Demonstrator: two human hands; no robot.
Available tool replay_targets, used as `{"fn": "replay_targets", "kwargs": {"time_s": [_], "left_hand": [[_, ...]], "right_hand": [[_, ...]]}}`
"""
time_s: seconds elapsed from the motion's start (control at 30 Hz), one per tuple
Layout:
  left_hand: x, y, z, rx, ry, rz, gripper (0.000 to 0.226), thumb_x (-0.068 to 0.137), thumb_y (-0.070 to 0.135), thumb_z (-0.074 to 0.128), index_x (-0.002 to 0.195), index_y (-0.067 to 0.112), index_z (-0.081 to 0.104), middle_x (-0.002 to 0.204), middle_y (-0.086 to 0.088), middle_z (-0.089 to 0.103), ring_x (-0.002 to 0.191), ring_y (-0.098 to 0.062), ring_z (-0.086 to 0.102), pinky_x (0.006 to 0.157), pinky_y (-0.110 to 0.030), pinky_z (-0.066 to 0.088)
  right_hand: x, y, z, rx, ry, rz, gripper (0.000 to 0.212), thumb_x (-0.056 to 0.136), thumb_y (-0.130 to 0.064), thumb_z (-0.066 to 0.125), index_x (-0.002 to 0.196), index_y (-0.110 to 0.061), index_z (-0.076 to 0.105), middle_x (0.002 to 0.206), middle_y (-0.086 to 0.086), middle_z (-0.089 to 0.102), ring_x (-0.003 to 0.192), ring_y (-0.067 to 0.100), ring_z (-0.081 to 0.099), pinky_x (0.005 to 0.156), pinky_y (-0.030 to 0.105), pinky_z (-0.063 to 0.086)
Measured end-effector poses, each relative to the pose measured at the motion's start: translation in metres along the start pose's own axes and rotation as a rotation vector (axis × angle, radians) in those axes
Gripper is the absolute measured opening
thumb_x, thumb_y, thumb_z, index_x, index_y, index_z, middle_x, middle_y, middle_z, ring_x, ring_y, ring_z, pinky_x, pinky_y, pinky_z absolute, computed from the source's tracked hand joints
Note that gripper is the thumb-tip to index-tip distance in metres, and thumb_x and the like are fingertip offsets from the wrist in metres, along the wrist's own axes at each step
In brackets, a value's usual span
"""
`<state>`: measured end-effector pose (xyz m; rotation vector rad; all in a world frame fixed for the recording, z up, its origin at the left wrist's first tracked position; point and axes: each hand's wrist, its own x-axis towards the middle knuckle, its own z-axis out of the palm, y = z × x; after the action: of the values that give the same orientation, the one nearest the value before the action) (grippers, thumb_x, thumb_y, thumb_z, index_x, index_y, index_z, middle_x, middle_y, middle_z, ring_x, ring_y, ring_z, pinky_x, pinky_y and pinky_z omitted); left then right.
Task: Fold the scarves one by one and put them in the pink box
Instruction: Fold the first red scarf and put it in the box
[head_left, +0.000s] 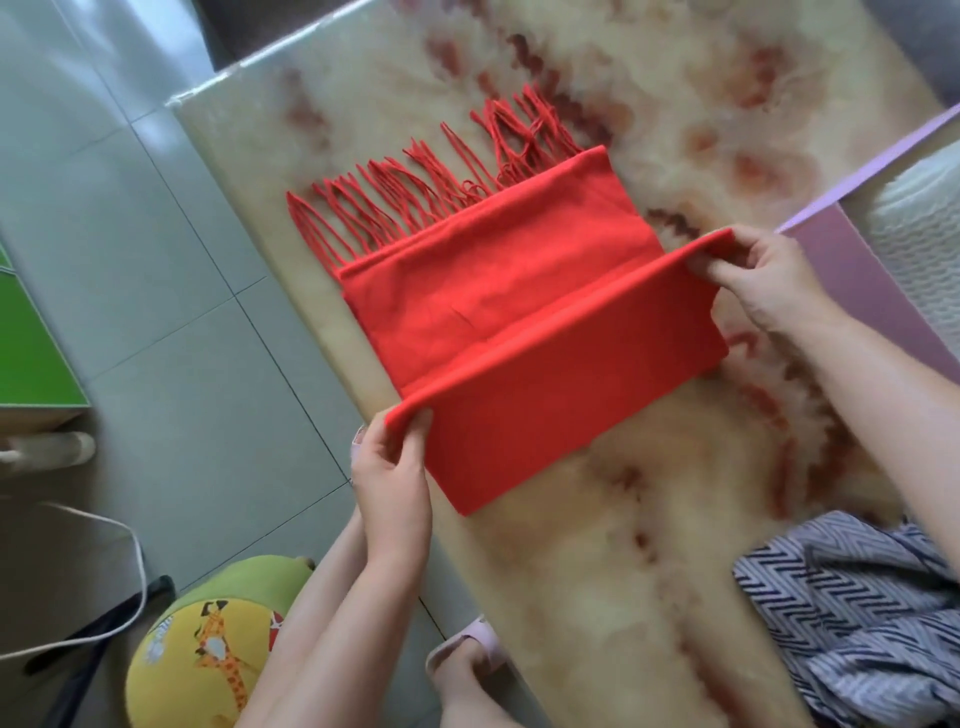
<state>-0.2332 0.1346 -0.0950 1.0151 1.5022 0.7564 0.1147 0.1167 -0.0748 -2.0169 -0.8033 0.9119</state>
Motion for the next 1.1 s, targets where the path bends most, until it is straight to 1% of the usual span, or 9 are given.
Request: {"fn": "replay_targets", "kwargs": {"time_s": [0.07, 0.2, 0.33, 0.43, 0.53, 0.6, 0.67, 0.9, 1.1], "left_hand": [[0.023, 0.009, 0.004, -0.081, 0.014, -0.036, 0.012, 0.091, 0.021, 0.061, 0.089, 0.029, 0.07, 0.09, 0.006, 0.071, 0.089, -0.01, 0.062, 0.089, -0.034, 0.049], [0.072, 0.029, 0.011, -0.094, 0.024, -0.047, 0.014, 0.094, 0.02, 0.056, 0.098, 0.025, 0.068, 0.094, 0.011, 0.07, 0.09, -0.002, 0.061, 0.09, -0.026, 0.049], [0.119, 0.04, 0.016, -0.023, 0.052, -0.023, 0.017, 0.096, 0.021, 0.052, 0.103, 0.02, 0.067, 0.095, 0.009, 0.069, 0.088, -0.002, 0.059, 0.091, -0.031, 0.047], [0.147, 0.038, 0.018, 0.086, 0.036, -0.055, 0.017, 0.097, 0.025, 0.05, 0.096, 0.022, 0.066, 0.088, 0.013, 0.066, 0.082, -0.003, 0.056, 0.089, -0.036, 0.048], [0.16, 0.039, 0.019, 0.141, 0.032, -0.073, 0.019, 0.097, 0.024, 0.049, 0.084, 0.023, 0.063, 0.077, 0.017, 0.061, 0.071, 0.0, 0.051, 0.08, -0.033, 0.046], [0.162, 0.042, 0.02, 0.151, 0.037, -0.104, 0.024, 0.097, 0.026, 0.049, 0.077, 0.023, 0.061, 0.071, 0.017, 0.058, 0.066, 0.001, 0.048, 0.075, -0.031, 0.043], [0.162, 0.043, 0.018, 0.15, 0.045, -0.14, 0.026, 0.097, 0.029, 0.049, 0.074, 0.022, 0.06, 0.068, 0.016, 0.057, 0.065, -0.001, 0.047, 0.073, -0.031, 0.042], [0.156, 0.038, 0.014, 0.137, 0.081, -0.153, 0.03, 0.096, 0.03, 0.051, 0.067, 0.021, 0.052, 0.062, 0.012, 0.051, 0.061, -0.008, 0.042, 0.068, -0.033, 0.035], [0.166, 0.037, 0.016, 0.137, 0.119, -0.139, 0.023, 0.092, 0.03, 0.057, 0.071, 0.022, 0.06, 0.067, 0.008, 0.056, 0.063, -0.007, 0.047, 0.067, -0.032, 0.042]], "right_hand": [[0.022, -0.008, 0.014, 0.018, 0.007, 0.005, 0.022, 0.088, -0.005, 0.062, 0.083, -0.026, 0.06, 0.064, -0.027, 0.065, 0.064, -0.012, 0.056, 0.07, 0.007, 0.043], [0.067, -0.016, 0.039, -0.014, 0.055, 0.003, 0.014, 0.086, -0.015, 0.065, 0.08, -0.028, 0.063, 0.065, -0.022, 0.066, 0.067, -0.006, 0.055, 0.072, 0.016, 0.043], [0.107, -0.023, 0.063, -0.079, 0.139, -0.007, 0.005, 0.079, -0.029, 0.062, 0.075, -0.028, 0.06, 0.075, -0.007, 0.062, 0.075, 0.011, 0.055, 0.074, 0.029, 0.044], [0.129, -0.027, 0.076, -0.189, 0.165, 0.011, 0.002, 0.085, -0.023, 0.06, 0.084, -0.023, 0.062, 0.076, -0.001, 0.058, 0.063, 0.0, 0.046, 0.063, 0.021, 0.038], [0.144, -0.023, 0.082, -0.287, 0.177, 0.042, 0.021, 0.086, -0.022, 0.06, 0.099, -0.007, 0.066, 0.08, 0.002, 0.059, 0.064, 0.001, 0.047, 0.064, 0.023, 0.039], [0.148, -0.022, 0.084, -0.349, 0.191, 0.09, 0.026, 0.083, -0.029, 0.06, 0.099, -0.01, 0.067, 0.087, 0.005, 0.064, 0.075, 0.012, 0.055, 0.073, 0.032, 0.045], [0.151, -0.021, 0.086, -0.379, 0.207, 0.124, 0.028, 0.082, -0.034, 0.06, 0.099, -0.013, 0.067, 0.095, 0.008, 0.067, 0.083, 0.017, 0.056, 0.08, 0.036, 0.047], [0.149, -0.027, 0.093, -0.401, 0.248, 0.103, 0.038, 0.077, -0.043, 0.056, 0.098, -0.014, 0.067, 0.09, 0.009, 0.067, 0.08, 0.02, 0.055, 0.079, 0.04, 0.047], [0.15, -0.023, 0.096, -0.428, 0.271, 0.134, 0.041, 0.077, -0.045, 0.055, 0.102, -0.015, 0.066, 0.1, 0.011, 0.069, 0.087, 0.023, 0.06, 0.084, 0.041, 0.048]]}}
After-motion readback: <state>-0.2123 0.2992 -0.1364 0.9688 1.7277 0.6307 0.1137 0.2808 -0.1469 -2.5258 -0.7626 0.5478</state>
